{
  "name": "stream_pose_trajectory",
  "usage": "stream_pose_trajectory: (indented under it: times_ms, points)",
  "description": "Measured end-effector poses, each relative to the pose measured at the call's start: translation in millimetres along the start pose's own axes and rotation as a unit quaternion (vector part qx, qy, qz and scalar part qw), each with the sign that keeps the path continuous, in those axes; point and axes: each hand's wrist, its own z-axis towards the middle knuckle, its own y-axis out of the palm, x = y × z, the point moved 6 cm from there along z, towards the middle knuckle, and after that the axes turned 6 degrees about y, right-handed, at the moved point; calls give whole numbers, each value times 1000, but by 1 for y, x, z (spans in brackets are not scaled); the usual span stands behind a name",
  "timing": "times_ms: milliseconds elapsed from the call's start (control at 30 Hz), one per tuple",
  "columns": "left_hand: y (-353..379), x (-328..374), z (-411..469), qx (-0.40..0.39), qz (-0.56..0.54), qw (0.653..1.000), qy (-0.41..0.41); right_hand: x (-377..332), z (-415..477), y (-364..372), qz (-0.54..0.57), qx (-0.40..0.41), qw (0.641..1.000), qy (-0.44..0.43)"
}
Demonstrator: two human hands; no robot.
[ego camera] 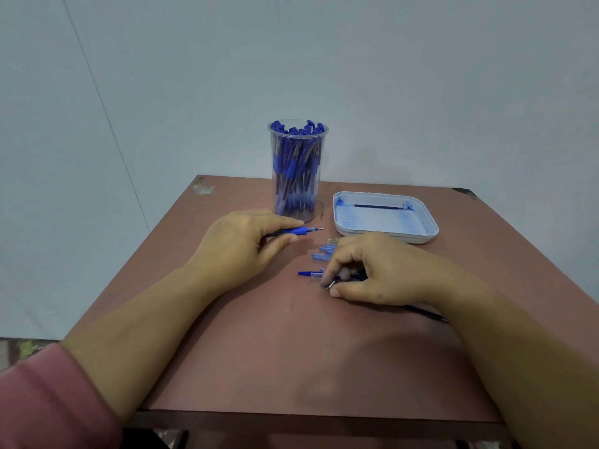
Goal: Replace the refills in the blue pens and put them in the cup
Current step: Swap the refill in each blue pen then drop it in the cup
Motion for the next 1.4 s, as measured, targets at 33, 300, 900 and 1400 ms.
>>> stream_pose_trajectory:
  times_ms: [33,300,900,1400]
  points:
    - [1,0,0,-1,0,1000,1,-1,0,1,-10,-5,1000,0]
    - [3,1,0,-6,-4,1000,13,-7,5,7,-45,-3,999,-24]
    - [3,2,0,-17,-15,1000,22,19,9,-29,83,210,974,22]
    - [3,5,0,-18,-13,999,27,11,7,-26,73,210,975,-18]
